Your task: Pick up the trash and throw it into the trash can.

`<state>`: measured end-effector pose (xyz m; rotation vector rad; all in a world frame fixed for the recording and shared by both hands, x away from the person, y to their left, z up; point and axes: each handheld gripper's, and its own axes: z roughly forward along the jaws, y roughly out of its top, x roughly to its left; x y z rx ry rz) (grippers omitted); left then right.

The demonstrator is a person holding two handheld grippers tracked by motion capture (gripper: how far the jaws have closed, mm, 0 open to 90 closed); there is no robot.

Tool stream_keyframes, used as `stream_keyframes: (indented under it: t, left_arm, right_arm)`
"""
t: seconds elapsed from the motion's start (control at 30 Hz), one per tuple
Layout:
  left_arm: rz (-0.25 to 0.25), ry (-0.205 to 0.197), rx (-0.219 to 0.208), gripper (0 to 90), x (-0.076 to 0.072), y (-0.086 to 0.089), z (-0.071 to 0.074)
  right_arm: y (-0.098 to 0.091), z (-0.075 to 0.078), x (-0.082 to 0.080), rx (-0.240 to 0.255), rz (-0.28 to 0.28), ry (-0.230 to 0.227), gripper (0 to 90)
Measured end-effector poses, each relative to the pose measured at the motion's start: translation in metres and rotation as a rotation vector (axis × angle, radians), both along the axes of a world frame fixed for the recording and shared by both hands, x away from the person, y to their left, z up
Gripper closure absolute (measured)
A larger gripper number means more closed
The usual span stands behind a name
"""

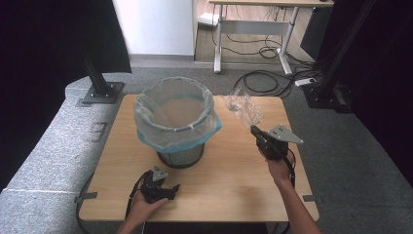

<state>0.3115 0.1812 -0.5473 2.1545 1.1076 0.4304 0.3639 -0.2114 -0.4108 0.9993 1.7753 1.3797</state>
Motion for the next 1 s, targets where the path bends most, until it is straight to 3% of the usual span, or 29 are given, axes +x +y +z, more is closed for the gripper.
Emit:
stream_keyframes:
  t: [0.57,1.0]
  left_arm:
    - [0.0,0.001,0.002,17.1,0.0,0.0,0.0]
    - [-0.001,0.0,0.002,17.2,0.0,0.0,0.0]
  right_arm:
    - [0.005,0.022,-0.009,0.037,0.036,-0.055,88.3]
    - [0.022,0.031,-0.013,0.023,0.088,-0.081,88.2]
